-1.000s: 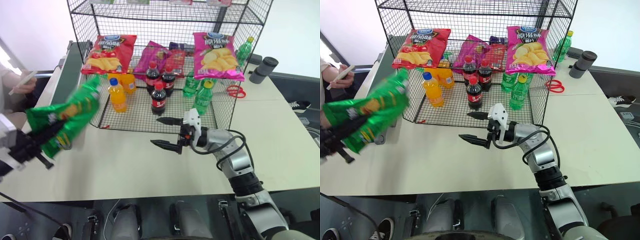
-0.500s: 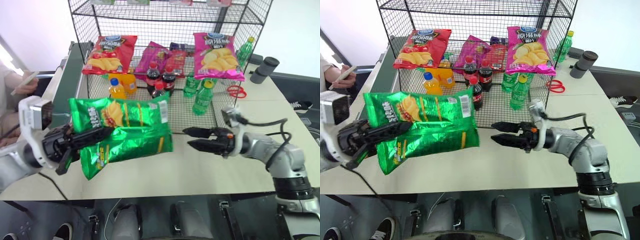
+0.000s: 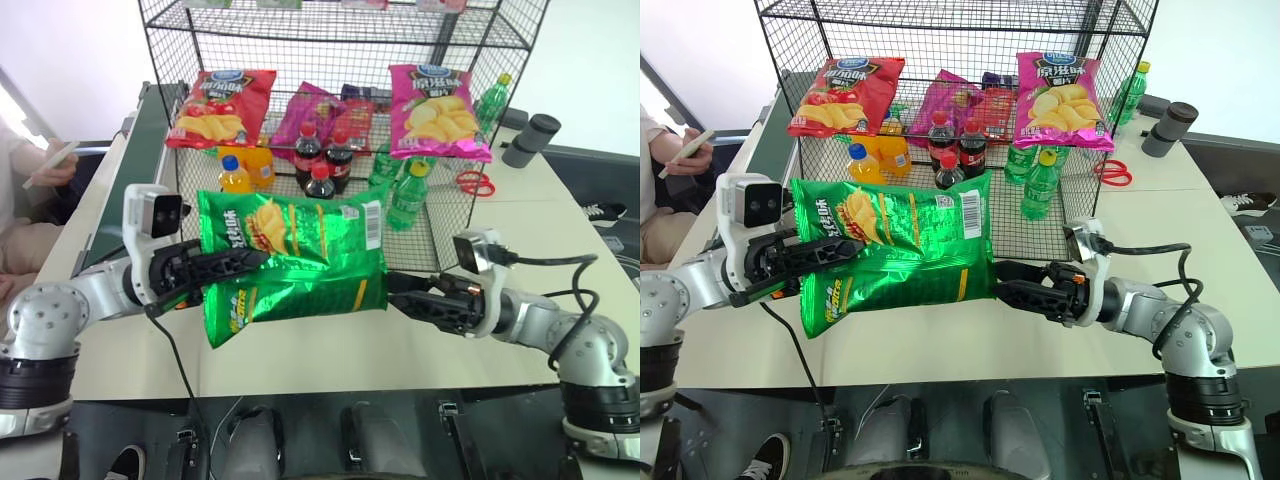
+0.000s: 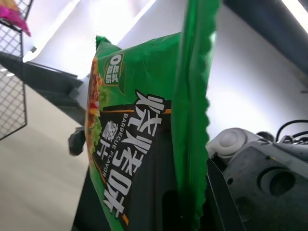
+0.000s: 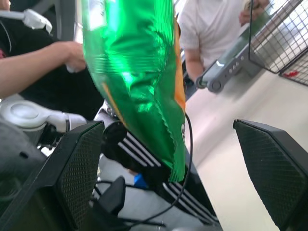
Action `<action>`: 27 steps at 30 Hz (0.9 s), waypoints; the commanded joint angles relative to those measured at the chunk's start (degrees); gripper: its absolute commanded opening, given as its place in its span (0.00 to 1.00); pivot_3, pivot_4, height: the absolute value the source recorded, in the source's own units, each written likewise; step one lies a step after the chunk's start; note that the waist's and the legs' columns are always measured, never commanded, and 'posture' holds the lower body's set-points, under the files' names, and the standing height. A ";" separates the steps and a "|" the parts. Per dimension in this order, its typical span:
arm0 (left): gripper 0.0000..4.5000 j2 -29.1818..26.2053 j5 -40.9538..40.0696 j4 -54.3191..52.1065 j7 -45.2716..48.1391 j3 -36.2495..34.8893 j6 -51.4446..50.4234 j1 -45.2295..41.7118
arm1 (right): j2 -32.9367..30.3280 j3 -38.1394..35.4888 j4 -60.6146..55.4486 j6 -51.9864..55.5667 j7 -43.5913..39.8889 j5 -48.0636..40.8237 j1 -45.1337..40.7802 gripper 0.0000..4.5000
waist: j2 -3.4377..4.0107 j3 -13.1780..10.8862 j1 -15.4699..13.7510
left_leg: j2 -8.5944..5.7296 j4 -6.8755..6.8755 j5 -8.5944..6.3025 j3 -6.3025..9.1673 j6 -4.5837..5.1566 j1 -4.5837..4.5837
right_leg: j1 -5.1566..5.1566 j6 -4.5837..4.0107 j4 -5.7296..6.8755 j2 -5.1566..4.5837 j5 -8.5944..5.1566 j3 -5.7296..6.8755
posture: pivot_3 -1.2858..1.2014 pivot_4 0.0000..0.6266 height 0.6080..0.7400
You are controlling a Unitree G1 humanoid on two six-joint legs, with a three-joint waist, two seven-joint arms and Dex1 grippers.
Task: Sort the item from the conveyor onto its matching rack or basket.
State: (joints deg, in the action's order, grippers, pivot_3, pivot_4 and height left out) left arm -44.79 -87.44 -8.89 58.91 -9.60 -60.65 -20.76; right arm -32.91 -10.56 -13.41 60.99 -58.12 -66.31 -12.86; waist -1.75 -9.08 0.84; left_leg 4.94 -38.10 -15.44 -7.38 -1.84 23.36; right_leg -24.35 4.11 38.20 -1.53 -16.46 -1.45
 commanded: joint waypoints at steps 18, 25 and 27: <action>0.00 3.92 10.42 0.89 2.84 -1.89 0.36 -0.83 | -0.25 4.59 -3.82 2.86 1.90 -5.00 -2.81 1.00 | -0.02 0.01 -0.06 | 0.00 0.00 0.00 0.03 0.00 0.01 | 0.00 0.00 -0.01 -0.01 0.00 0.01 | 0.52 0.24 1.00; 0.00 3.50 13.53 1.03 5.21 -1.98 0.69 -0.02 | -0.63 5.10 -2.79 1.60 1.23 -2.74 -3.23 0.54 | -0.02 0.01 -0.03 | 0.00 0.01 0.00 0.03 0.00 0.02 | 0.00 0.00 -0.01 -0.01 0.00 0.01 | 0.52 0.24 1.00; 0.00 3.24 14.56 1.17 5.79 -2.23 0.99 0.18 | -0.72 5.17 -2.31 1.14 0.96 -2.01 -3.32 0.31 | -0.02 0.01 -0.04 | 0.00 0.01 0.00 0.03 0.00 0.02 | 0.00 0.00 -0.01 -0.01 0.00 0.01 | 0.52 0.24 1.00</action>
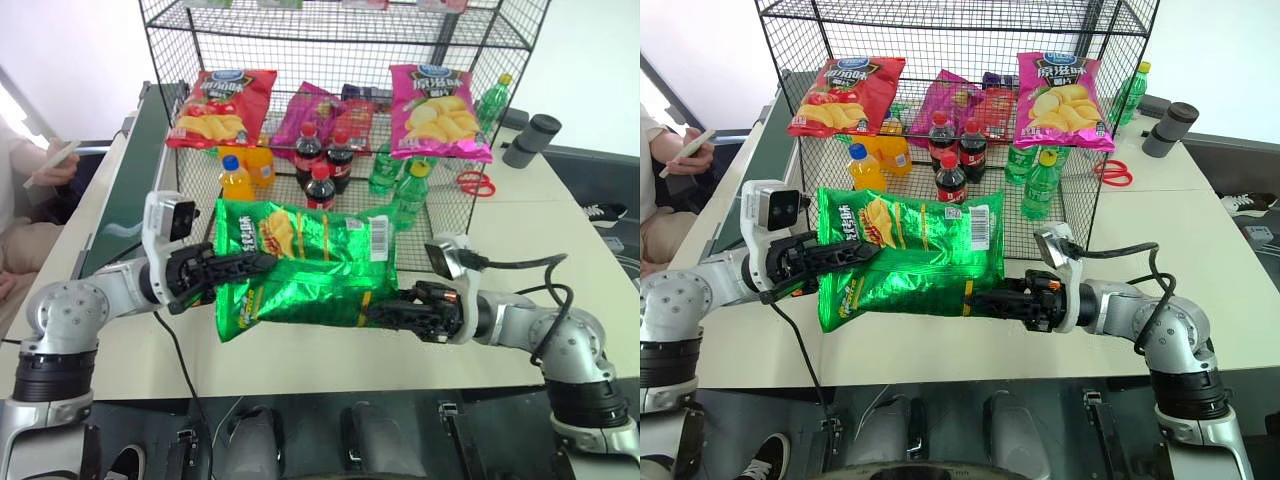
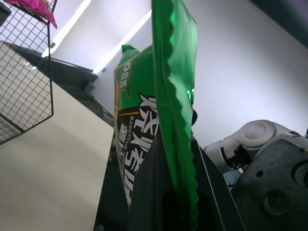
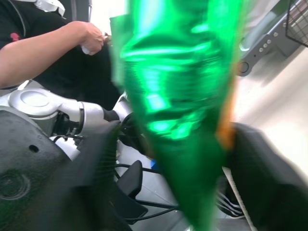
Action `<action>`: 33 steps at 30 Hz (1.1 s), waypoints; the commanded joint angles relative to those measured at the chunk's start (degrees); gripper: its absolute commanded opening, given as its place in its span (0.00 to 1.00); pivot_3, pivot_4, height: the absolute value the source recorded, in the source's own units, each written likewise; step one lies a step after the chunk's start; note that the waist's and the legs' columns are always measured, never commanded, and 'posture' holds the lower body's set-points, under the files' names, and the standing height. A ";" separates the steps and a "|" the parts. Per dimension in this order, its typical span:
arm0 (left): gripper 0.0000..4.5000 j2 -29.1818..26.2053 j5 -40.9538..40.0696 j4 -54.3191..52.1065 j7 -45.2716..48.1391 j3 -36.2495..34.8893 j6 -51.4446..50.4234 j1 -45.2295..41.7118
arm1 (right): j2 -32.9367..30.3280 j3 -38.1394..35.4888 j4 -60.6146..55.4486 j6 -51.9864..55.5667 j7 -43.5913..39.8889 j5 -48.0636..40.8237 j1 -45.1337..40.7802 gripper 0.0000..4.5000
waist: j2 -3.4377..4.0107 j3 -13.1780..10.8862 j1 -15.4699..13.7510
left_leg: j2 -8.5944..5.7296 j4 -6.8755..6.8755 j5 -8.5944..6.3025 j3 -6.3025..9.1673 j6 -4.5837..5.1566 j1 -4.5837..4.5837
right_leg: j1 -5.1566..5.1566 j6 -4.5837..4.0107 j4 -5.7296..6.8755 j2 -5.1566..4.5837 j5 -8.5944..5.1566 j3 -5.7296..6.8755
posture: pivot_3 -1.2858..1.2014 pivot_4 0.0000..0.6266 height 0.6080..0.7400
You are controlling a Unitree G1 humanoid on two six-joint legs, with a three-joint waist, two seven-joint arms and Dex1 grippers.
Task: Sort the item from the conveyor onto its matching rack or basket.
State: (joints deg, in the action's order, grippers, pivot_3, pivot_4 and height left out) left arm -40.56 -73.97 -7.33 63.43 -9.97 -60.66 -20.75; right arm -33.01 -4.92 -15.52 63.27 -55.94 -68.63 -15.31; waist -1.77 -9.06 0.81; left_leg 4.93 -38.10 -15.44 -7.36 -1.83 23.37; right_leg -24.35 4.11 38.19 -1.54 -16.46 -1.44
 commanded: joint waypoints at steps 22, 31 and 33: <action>1.00 -1.25 17.27 -2.57 -3.77 -8.83 15.26 10.49 | -7.84 2.84 -9.36 -34.54 -1.05 34.81 -3.61 0.04 | 0.03 -0.03 -0.01 | 0.00 0.03 -0.01 -0.04 0.01 0.04 | -0.09 0.00 -0.03 -0.05 -0.01 0.00 | 0.52 0.24 1.00; 1.00 7.03 29.16 -7.44 -15.78 -9.65 31.20 12.99 | -3.91 5.48 0.70 -67.40 19.49 67.78 -19.45 0.04 | -0.02 0.00 -0.08 | 0.00 0.01 0.01 -0.07 -0.01 0.03 | -0.07 -0.01 -0.03 -0.06 -0.01 -0.01 | 0.52 0.24 1.00; 1.00 8.55 30.17 -8.22 -17.12 -8.98 32.57 12.98 | -3.68 5.87 4.03 -72.61 22.38 71.92 -21.04 0.04 | -0.02 0.00 -0.20 | -0.03 0.01 0.01 -0.11 -0.02 0.06 | -0.07 -0.01 -0.07 -0.12 -0.01 -0.02 | 0.52 0.24 1.00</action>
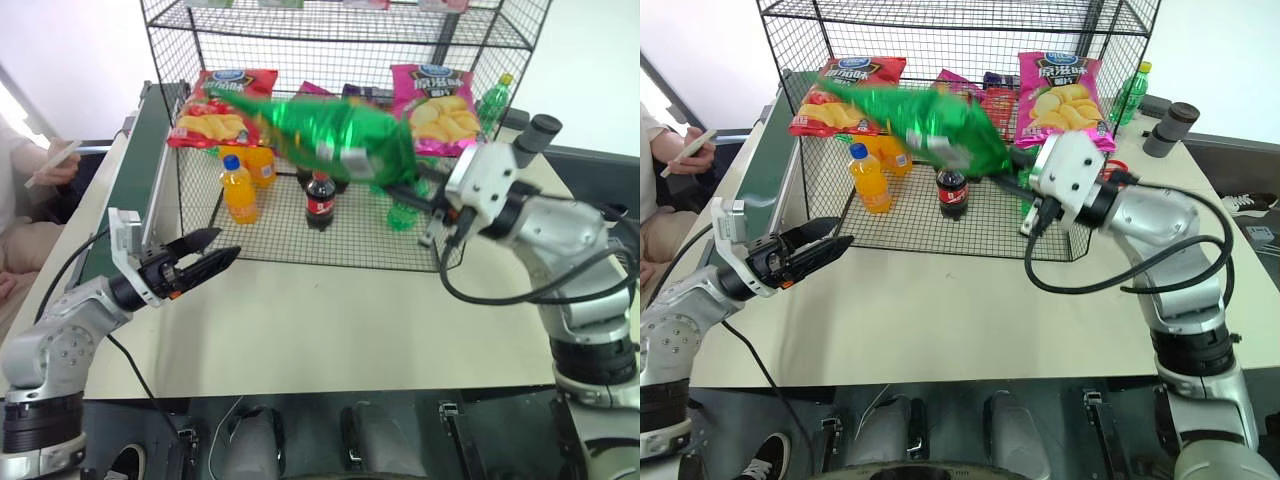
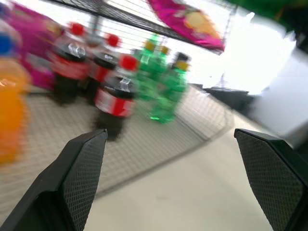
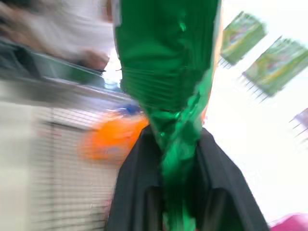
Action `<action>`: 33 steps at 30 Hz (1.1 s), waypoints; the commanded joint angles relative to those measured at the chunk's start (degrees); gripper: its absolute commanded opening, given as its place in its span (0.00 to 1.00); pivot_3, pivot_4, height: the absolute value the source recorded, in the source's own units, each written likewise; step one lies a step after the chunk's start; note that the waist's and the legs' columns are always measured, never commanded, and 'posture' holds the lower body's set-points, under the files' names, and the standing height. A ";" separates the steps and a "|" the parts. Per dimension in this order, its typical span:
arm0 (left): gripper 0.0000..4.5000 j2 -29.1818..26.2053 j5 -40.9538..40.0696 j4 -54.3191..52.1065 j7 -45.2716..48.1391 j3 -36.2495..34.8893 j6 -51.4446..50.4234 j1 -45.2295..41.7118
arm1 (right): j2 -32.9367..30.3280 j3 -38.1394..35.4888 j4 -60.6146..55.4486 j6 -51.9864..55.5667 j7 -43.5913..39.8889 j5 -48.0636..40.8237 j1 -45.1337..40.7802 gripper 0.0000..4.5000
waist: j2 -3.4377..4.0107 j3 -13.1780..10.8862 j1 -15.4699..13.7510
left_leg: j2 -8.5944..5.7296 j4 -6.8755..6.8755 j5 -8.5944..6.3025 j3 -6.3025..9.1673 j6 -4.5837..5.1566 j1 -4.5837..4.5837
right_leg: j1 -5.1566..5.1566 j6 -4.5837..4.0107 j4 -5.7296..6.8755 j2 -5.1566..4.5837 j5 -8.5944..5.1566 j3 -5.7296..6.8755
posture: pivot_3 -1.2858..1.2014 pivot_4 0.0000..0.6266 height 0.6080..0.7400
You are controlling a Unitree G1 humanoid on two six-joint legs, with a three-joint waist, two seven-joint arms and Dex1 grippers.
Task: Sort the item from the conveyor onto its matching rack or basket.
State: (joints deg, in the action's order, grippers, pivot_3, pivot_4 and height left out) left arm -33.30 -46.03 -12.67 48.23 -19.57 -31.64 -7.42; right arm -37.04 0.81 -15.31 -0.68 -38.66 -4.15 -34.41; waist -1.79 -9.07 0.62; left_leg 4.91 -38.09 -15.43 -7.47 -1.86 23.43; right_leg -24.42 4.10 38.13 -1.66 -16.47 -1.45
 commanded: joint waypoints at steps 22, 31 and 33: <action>1.00 7.95 18.22 -6.78 -12.41 9.34 16.23 -0.72 | 9.52 12.98 42.68 -5.61 30.08 41.49 -21.30 0.04 | 0.06 -0.03 1.76 | 0.05 0.07 0.31 -0.07 -0.52 -0.02 | -0.05 0.02 0.08 0.04 0.01 -0.06 | 0.52 0.24 1.00; 1.00 9.44 22.46 -8.92 -14.80 11.31 20.02 -0.26 | 10.63 13.76 49.08 -4.80 31.74 39.91 -25.56 0.04 | 0.06 -0.04 1.92 | 0.05 0.07 0.30 -0.09 -0.51 -0.02 | -0.06 0.02 0.09 0.03 0.01 -0.06 | 0.52 0.24 1.00; 1.00 9.67 22.59 -8.85 -15.18 11.34 20.34 -0.24 | 10.84 13.92 48.50 -4.96 31.15 39.36 -25.05 0.04 | 0.07 -0.04 1.97 | 0.05 0.08 0.30 -0.09 -0.51 -0.02 | -0.06 0.03 0.10 0.03 0.02 -0.06 | 0.52 0.24 1.00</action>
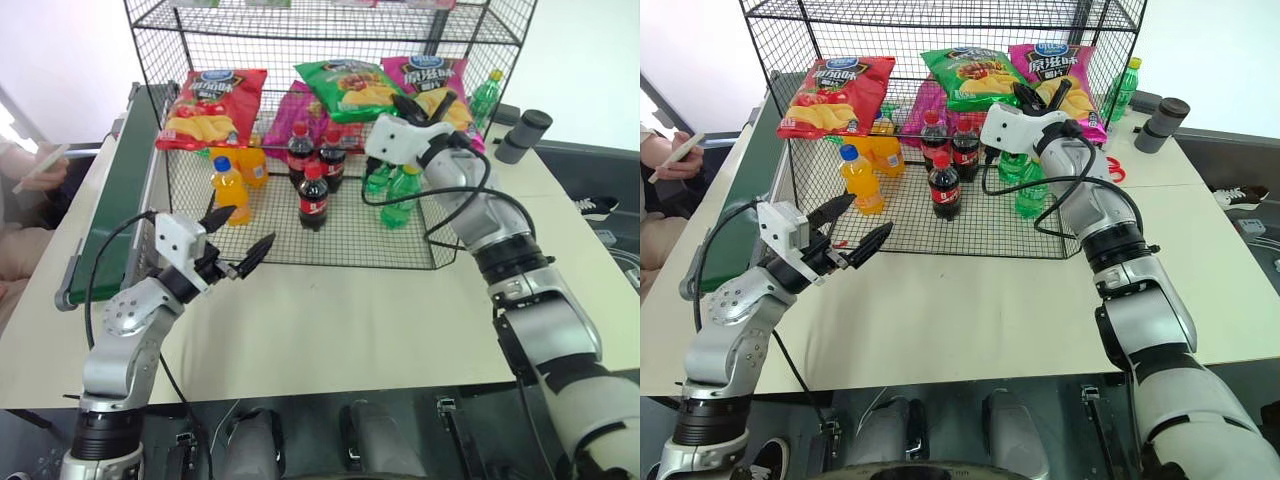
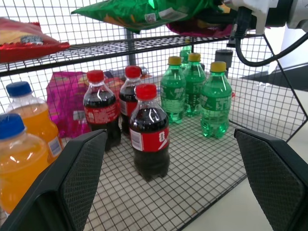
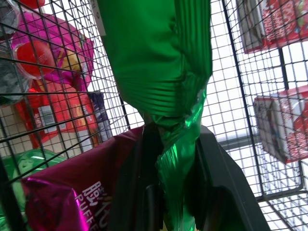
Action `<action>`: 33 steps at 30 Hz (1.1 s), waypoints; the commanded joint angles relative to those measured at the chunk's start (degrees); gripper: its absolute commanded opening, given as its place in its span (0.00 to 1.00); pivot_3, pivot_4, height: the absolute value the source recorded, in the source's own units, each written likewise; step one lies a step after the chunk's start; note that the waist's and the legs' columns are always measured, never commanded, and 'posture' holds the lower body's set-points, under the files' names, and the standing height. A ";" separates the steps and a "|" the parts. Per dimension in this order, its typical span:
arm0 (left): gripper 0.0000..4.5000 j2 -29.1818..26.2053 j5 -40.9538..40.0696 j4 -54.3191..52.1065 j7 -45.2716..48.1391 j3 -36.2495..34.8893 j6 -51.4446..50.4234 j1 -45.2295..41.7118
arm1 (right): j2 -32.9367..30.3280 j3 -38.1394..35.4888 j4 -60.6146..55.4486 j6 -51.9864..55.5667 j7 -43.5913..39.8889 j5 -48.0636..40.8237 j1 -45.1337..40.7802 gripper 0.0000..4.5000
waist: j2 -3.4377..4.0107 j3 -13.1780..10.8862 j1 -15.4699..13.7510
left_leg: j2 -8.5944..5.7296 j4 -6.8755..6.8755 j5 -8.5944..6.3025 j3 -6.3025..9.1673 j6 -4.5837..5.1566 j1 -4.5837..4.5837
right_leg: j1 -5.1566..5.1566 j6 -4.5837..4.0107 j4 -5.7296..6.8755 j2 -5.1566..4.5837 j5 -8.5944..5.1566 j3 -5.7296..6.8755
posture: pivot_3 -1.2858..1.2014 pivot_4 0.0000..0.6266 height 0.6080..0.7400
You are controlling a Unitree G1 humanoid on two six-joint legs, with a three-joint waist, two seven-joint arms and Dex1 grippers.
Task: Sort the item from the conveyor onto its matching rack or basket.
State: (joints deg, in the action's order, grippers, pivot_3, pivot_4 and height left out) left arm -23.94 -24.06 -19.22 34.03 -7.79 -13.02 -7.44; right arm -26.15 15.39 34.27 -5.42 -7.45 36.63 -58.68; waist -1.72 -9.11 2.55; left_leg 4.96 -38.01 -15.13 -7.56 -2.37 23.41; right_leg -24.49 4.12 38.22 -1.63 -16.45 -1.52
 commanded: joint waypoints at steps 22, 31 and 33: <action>1.00 1.44 1.30 -1.90 -1.82 0.72 2.77 -0.63 | 4.59 -0.41 -8.78 6.70 -3.78 -2.53 -1.26 0.04 | 0.01 0.00 0.02 | 0.01 0.01 0.00 0.00 0.00 0.00 | -0.01 0.00 0.00 0.01 0.00 0.01 | 0.52 0.24 1.00; 1.00 1.36 1.49 -1.38 -1.48 0.99 2.77 -0.76 | 5.35 -0.92 -12.67 7.43 -9.28 -7.38 -0.30 0.75 | 0.01 -0.01 0.04 | 0.01 0.03 -0.01 0.01 0.01 0.00 | -0.02 0.00 0.00 0.02 0.00 0.01 | 0.52 0.24 1.00; 1.00 1.07 1.82 -1.53 -1.11 1.58 2.64 -0.53 | 5.51 -1.10 -13.68 8.60 -9.79 -7.85 -0.01 0.75 | 0.01 -0.01 0.00 | 0.02 0.04 -0.01 0.01 0.01 0.00 | -0.02 0.00 0.00 0.02 0.00 0.01 | 0.52 0.24 1.00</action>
State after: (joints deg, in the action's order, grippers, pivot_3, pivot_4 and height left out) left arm -22.47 -22.90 -19.22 32.53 -6.75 -11.63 -7.53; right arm -20.97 15.27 23.54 2.53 -16.81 29.97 -58.18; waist -1.71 -9.11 2.55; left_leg 4.97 -37.97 -15.14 -7.55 -2.36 23.41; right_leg -24.51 4.13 38.22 -1.61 -16.45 -1.50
